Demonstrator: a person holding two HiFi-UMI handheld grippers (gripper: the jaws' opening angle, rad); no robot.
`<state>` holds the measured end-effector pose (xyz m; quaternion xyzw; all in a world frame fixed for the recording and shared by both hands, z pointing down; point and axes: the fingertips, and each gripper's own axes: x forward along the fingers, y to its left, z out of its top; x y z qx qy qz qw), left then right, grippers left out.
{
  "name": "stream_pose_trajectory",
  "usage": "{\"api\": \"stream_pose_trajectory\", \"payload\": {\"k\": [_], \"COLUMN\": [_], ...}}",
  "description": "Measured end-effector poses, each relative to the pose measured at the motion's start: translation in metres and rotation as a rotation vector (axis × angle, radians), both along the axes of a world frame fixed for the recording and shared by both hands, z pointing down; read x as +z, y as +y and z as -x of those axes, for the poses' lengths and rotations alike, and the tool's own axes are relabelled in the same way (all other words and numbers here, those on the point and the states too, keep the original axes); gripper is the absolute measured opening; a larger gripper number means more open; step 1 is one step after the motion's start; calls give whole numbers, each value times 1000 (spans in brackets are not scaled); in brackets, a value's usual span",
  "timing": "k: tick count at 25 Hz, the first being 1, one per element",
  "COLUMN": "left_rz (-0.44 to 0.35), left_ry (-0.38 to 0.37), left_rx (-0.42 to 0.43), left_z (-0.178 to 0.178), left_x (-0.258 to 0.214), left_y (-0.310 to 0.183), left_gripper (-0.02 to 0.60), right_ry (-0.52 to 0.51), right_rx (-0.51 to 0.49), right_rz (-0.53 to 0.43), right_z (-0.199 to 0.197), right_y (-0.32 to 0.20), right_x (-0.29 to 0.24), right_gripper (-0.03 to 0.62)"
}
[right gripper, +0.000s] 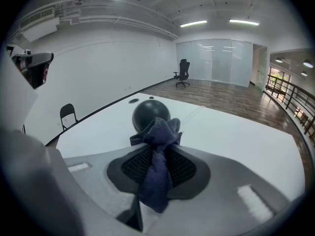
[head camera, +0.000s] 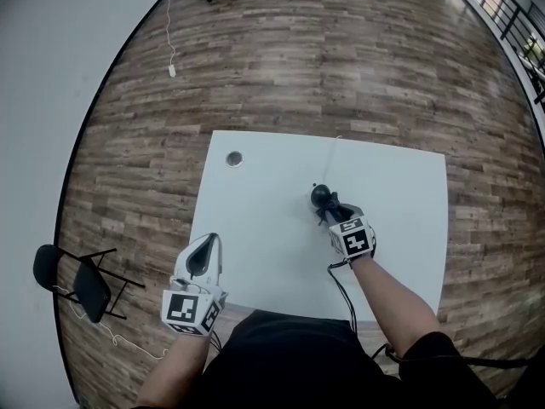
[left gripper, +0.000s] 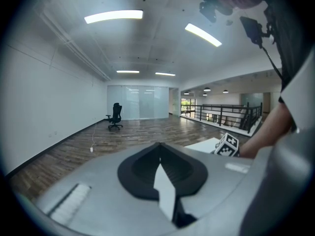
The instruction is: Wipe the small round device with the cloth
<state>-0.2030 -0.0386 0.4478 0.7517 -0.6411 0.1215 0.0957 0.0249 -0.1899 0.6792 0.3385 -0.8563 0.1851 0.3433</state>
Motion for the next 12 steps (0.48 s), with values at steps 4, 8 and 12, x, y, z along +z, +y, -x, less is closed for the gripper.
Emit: {"api": "stream_pose_trajectory", "payload": {"k": [4,8,12], "left_rz": [-3,-27,-55], "left_ry": [-3,7,27], "left_rx": [0,4,13], "left_z": [2,2,2], "left_x": [-2,-6,-8], "left_y": [1,-2,-6], "left_gripper": [6,6,6], "right_ry": [14,19,18], "right_rx": [-7,24,38], "right_rz": [32,14,-56], "right_z": [0,-12,-18], "right_y": [7,7,-3], "right_x": [10,4,-24], "right_gripper": [95,94,94]}}
